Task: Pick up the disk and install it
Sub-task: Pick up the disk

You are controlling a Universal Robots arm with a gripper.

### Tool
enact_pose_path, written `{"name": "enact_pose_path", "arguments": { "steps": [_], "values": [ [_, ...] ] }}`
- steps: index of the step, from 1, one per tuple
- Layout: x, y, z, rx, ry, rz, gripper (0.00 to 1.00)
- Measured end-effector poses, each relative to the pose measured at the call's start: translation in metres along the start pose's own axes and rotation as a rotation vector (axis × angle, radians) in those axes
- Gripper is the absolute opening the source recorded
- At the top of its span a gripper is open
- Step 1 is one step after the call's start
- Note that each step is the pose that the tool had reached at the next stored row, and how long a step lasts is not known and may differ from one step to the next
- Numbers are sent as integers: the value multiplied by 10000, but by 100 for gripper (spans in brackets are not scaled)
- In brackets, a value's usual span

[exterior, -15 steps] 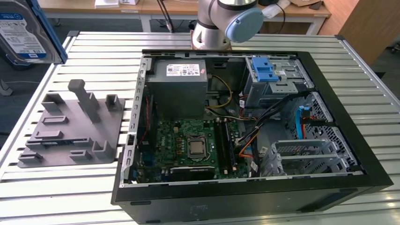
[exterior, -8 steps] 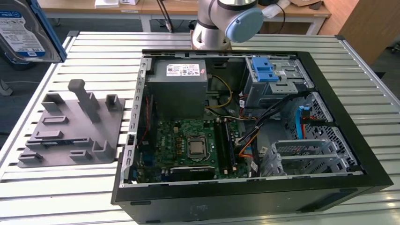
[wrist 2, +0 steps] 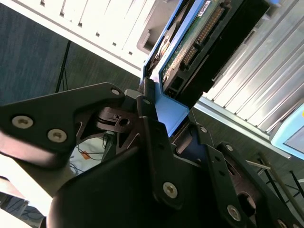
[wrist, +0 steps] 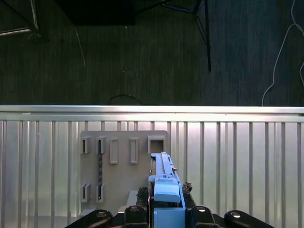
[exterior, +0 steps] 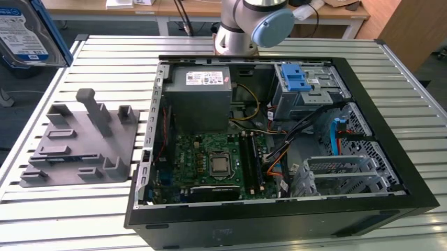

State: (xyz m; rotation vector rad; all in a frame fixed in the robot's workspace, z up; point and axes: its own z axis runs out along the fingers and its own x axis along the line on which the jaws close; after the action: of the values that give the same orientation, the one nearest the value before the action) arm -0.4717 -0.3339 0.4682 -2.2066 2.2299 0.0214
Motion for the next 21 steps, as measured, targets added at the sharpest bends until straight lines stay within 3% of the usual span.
{"name": "enact_pose_path", "arguments": {
  "steps": [21],
  "values": [
    [-2,-8,-96,-1,1,-1,36]
  ]
}}
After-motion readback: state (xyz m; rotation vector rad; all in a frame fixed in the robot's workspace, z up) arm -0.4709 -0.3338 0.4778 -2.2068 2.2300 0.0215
